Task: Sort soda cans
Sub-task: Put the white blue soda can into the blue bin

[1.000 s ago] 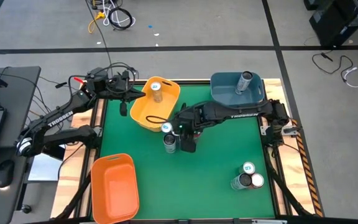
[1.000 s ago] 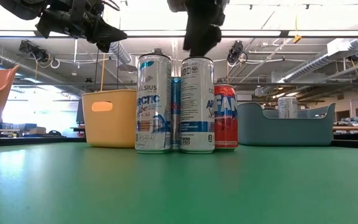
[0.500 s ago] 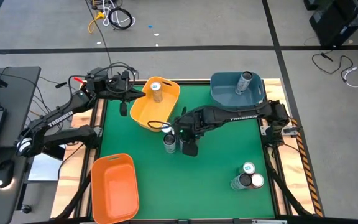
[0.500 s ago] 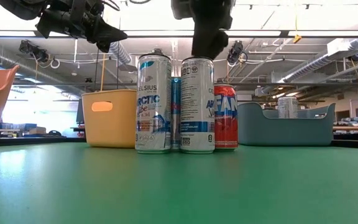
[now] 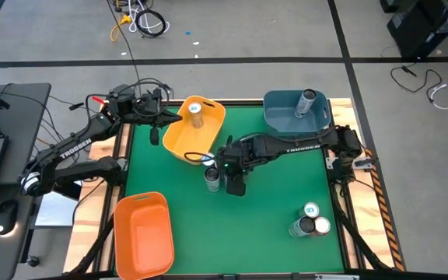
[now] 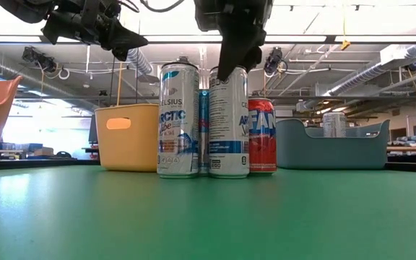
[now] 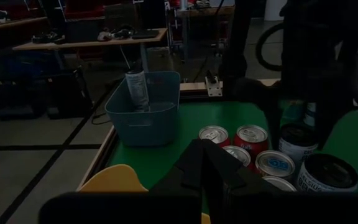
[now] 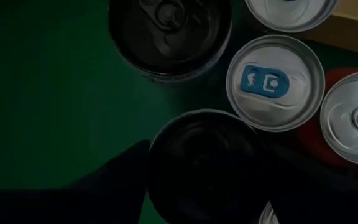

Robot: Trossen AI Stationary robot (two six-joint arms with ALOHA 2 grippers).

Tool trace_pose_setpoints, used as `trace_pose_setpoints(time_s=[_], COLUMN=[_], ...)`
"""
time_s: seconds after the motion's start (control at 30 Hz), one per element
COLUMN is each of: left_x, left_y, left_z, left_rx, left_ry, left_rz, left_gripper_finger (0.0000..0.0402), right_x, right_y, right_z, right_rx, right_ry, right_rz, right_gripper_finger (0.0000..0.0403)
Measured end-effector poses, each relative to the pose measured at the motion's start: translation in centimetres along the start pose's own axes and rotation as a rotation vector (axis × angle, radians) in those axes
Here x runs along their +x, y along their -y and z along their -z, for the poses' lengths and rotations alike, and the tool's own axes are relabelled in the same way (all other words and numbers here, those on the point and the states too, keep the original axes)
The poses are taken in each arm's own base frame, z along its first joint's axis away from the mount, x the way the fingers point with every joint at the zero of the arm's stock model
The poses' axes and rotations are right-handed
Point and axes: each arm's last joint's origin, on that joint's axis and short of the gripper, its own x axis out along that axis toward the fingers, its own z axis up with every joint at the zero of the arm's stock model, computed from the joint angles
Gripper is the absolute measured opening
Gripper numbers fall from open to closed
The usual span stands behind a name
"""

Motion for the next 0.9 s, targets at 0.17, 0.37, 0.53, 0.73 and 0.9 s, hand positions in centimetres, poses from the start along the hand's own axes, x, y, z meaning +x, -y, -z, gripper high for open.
trace_pose_setpoints(time_s=[0.17,0.37,0.53,0.73,0.9], left_x=[0.0,0.0,0.0,0.0,0.0], left_y=[0.0,0.0,0.0,0.0,0.0], left_z=[0.0,0.0,0.0,0.0,0.0], left_rx=[0.000,0.000,0.001,0.001,0.002], left_ry=[0.000,-0.001,0.000,-0.001,-0.001], left_rz=[-0.001,-0.001,-0.002,-0.002,-0.003], left_gripper_finger=[0.0005,0.0005,0.0005,0.0005,0.0005], right_x=[-0.7,-5.1,-10.4,-16.1,-18.9], right_y=[-0.3,-1.5,-1.7,0.8,6.5], right_z=[-0.2,-1.2,-1.8,-0.9,-0.6], right_rx=[-0.004,-0.014,0.026,0.115,0.295], right_ry=[-0.012,0.031,0.086,0.119,0.197], right_rz=[-0.047,-0.083,-0.031,0.222,0.331], right_gripper_finger=[0.0243,0.0243,0.0243,0.0243,0.0243])
